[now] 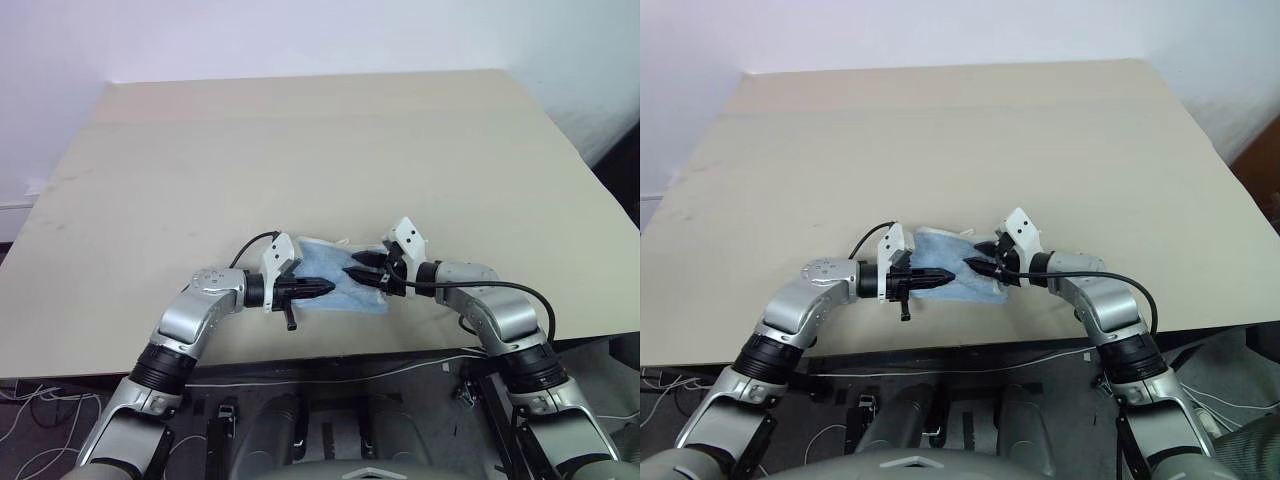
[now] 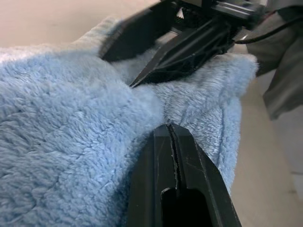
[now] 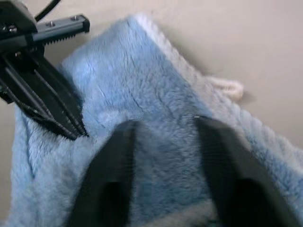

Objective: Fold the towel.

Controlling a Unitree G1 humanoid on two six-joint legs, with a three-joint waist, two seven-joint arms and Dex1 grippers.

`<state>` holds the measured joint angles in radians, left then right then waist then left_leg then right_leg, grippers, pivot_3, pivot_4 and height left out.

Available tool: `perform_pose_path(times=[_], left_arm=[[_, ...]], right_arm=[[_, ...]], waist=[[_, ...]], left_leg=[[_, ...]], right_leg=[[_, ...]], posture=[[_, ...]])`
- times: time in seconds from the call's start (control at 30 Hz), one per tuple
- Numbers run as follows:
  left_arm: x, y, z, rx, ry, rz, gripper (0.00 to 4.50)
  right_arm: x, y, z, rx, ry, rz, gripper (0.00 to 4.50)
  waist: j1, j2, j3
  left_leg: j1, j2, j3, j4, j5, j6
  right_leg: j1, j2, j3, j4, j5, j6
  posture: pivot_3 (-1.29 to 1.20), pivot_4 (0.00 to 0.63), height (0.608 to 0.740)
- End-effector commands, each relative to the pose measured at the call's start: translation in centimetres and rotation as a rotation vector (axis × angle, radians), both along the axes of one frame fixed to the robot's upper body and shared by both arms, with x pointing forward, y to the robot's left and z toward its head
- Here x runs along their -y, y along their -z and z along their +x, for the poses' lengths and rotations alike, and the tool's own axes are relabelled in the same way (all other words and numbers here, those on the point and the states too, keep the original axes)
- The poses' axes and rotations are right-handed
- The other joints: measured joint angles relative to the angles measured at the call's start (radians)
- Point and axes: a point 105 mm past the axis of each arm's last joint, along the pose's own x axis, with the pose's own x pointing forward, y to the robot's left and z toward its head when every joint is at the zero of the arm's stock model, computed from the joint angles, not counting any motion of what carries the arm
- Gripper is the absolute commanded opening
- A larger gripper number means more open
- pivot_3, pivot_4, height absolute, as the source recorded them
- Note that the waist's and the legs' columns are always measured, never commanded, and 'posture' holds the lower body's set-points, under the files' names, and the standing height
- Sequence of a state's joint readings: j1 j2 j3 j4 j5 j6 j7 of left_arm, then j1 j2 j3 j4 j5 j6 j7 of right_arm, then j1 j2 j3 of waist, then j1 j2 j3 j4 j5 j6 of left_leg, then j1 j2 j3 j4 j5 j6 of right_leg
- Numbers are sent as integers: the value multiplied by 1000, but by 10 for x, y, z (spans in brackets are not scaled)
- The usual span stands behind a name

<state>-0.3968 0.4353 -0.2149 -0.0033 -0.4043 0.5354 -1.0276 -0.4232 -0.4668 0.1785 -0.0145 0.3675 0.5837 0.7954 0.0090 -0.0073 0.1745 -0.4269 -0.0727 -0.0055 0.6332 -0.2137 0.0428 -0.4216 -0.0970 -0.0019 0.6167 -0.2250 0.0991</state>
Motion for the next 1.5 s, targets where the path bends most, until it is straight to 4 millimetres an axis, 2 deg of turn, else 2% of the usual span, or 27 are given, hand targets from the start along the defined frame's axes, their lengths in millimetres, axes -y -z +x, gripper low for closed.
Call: perform_pose_path(times=[0.03, 0.13, 0.23, 0.4, 0.5, 0.57, 0.67, 0.83, 0.87, 1.0, 1.2, 1.27, 1.33, 1.5], left_arm=[[-2, -22, -9, 26, 35, -55, 889], [-3, -34, -8, 65, 9, -68, 1932], [-6, -54, -8, 88, -2, -123, 2944], [-16, -75, -12, 102, -12, -161, 2944], [-24, -78, -10, 117, -52, -154, 2944], [-33, -79, -6, 132, -90, -152, 2944], [-49, -81, -9, 120, -101, -144, 2984], [-63, -83, -18, 77, -98, -159, 4500], [-64, -82, -20, 78, -99, -147, 4500], [-67, -75, -32, 59, -82, -112, 4500], [-82, -56, -24, 144, -187, 29, 4500], [-84, -55, -17, 195, -232, 47, 4500], [-85, -51, -9, 245, -287, 73, 4500], [-82, -51, -10, 250, -287, 59, 4500]], right_arm=[[4, -14, 4, 42, -9, 13, 3520], [9, -26, 8, 45, 2, 45, 4498], [16, -54, 9, 38, 14, 149, 4500], [35, -92, 5, 10, 9, 271, 4500], [46, -91, 2, -62, 17, 273, 4500], [52, -77, 0, -172, 39, 269, 4500], [62, -55, -7, -340, 57, 294, 3600], [72, -35, -20, -444, 63, 279, 1781], [72, -34, -21, -455, 62, 276, 1529], [69, -35, -27, -499, 28, 284, 28], [60, -28, -33, -605, 8, 272, 9], [52, -15, -34, -656, 4, 210, 9], [43, -11, -35, -701, -17, 200, 9], [24, -20, -27, -736, -52, 301, 9]], waist=[[0, 0, 0], [1, 0, 0], [2, 0, 0], [2, 0, 0], [2, 0, 0], [2, 0, 0], [0, 0, 0], [1, 0, 0], [1, 0, 0], [-1, 0, 0], [-2, 0, 0], [-2, 0, 0], [-2, 0, 0], [-2, 0, 0]], left_leg=[[0, 0, 0, 0, 0, 0], [0, 0, 0, 0, -1, -1], [0, 0, 0, 0, -1, -2], [-1, 0, 0, -1, -1, -1], [-1, 0, 0, -2, -1, -1], [-1, 0, 0, -2, -1, -1], [-1, 0, 0, -2, -1, -1], [-4, 0, 0, -3, 0, 0], [-4, 0, 0, -2, 0, 0], [-4, 0, 0, -2, -1, -1], [-4, 1, 0, -3, -1, -2], [-5, 1, 0, -3, -1, -1], [-5, 1, 0, -3, -1, -1], [-8, 1, 0, -3, -1, -1]], right_leg=[[0, 0, 0, 0, 0, 0], [0, 0, 0, 0, 0, 0], [0, 0, 0, 0, -1, -1], [-1, 0, 0, 0, 0, 0], [-1, 0, 0, -1, 0, 0], [-1, 0, 0, -2, -1, -2], [-1, 0, 0, -2, -2, -3], [-4, -1, 1, -2, -2, -3], [-4, -1, 1, -2, -2, -3], [-3, -1, 1, -3, -2, -3], [-4, -1, 1, -3, -2, -4], [-4, -1, 1, -3, -2, -4], [-4, -1, 1, -4, -2, -4], [-8, -1, 1, -4, -2, -3]], posture=[[0, 150, 740], [0, 150, 740], [0, 150, 740], [0, 150, 740], [0, 150, 740], [0, 150, 740], [0, 150, 740], [0, 150, 740], [0, 150, 740], [0, 150, 740], [0, 150, 740], [0, 150, 740], [0, 150, 740], [0, 150, 740]])
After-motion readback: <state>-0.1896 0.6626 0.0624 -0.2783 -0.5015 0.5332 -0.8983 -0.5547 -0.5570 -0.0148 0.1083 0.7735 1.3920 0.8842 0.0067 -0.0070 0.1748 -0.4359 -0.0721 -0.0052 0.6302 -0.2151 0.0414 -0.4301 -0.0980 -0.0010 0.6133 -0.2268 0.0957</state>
